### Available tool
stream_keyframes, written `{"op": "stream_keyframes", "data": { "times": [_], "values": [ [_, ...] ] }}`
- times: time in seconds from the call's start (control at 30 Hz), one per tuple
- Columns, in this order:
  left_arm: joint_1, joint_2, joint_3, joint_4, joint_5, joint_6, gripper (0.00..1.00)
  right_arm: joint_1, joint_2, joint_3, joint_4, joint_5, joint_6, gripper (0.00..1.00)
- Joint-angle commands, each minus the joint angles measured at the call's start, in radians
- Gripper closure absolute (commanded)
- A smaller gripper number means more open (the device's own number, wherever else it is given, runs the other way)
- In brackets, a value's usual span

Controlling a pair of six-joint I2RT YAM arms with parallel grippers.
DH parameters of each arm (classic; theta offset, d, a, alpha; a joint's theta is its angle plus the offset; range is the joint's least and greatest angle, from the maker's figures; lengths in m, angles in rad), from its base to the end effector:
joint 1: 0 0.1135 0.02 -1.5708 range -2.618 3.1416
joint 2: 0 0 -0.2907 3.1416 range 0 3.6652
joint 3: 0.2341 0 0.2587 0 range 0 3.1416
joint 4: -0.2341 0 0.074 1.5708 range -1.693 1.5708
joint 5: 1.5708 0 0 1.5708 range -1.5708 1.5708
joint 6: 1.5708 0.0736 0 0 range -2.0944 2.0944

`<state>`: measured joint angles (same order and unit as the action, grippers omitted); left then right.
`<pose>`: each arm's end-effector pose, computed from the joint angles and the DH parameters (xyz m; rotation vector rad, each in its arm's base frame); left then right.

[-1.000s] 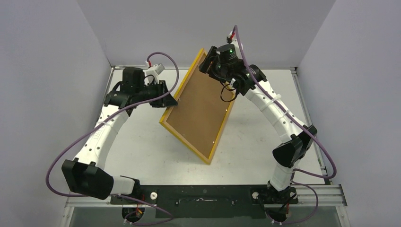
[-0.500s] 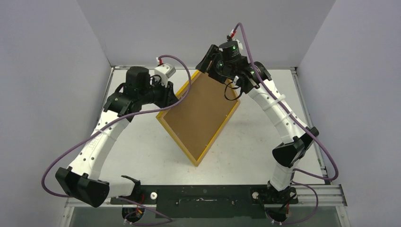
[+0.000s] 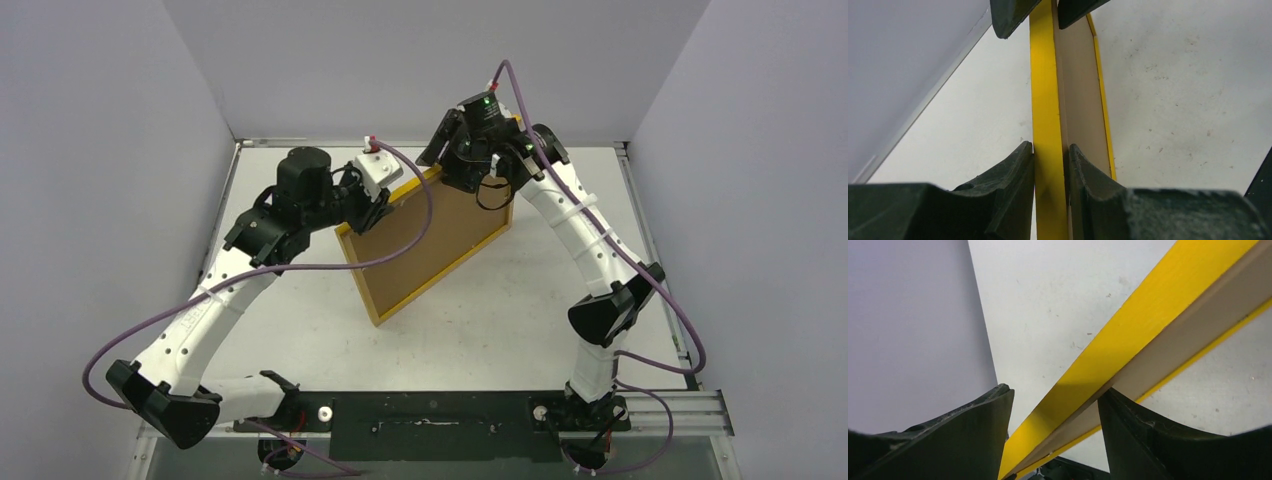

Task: Put the photo into the frame

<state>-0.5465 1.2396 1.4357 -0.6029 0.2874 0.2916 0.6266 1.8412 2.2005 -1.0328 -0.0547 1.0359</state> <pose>0.2398 -0.1703 0.4391 0.9771 1.7306 -0.4494 0.3439 0.2539 0.4463 0.4611 2.3783 0.9061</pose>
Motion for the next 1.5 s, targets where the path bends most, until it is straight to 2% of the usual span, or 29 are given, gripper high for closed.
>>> {"op": "stream_keyframes", "data": {
  "times": [0.0, 0.23, 0.4, 0.5, 0.6, 0.7, 0.8, 0.9, 0.97, 1.13, 1.33, 1.47],
  "values": [
    [-0.055, -0.074, -0.001, 0.188, -0.063, 0.121, 1.0, -0.019, -0.059, 0.043, -0.151, -0.005, 0.09, 0.37],
    [-0.134, -0.108, -0.069, 0.212, -0.146, 0.166, 1.0, -0.03, -0.088, 0.07, -0.294, -0.003, 0.141, 0.4],
    [-0.159, -0.123, -0.099, 0.23, -0.16, 0.164, 1.0, -0.027, -0.142, 0.006, -0.3, 0.01, 0.169, 0.5],
    [-0.161, -0.116, -0.097, 0.211, -0.15, 0.138, 0.87, -0.021, -0.168, -0.013, -0.283, 0.05, 0.168, 0.59],
    [-0.161, -0.109, -0.098, 0.199, -0.118, 0.11, 0.8, -0.018, -0.19, -0.047, -0.261, 0.101, 0.174, 0.65],
    [-0.163, -0.106, -0.095, 0.199, -0.1, 0.096, 0.78, -0.018, -0.208, -0.096, -0.229, 0.089, 0.185, 0.69],
    [-0.163, -0.109, -0.098, 0.208, -0.09, 0.09, 0.77, -0.018, -0.203, -0.117, -0.226, 0.074, 0.188, 0.64],
    [-0.163, -0.116, -0.108, 0.218, -0.081, 0.088, 0.82, -0.016, -0.197, -0.119, -0.204, 0.07, 0.191, 0.55],
    [-0.164, -0.117, -0.112, 0.218, -0.073, 0.085, 0.84, -0.018, -0.207, -0.148, -0.118, 0.019, 0.194, 0.5],
    [-0.168, -0.117, -0.115, 0.205, -0.063, 0.081, 0.85, -0.021, -0.295, -0.301, 0.121, -0.036, 0.246, 0.48],
    [-0.171, -0.121, -0.119, 0.206, -0.058, 0.078, 0.86, -0.021, -0.273, -0.285, 0.117, -0.046, 0.245, 0.47],
    [-0.172, -0.126, -0.122, 0.203, -0.054, 0.078, 0.86, -0.021, -0.234, -0.224, 0.003, -0.039, 0.23, 0.46]
  ]
}}
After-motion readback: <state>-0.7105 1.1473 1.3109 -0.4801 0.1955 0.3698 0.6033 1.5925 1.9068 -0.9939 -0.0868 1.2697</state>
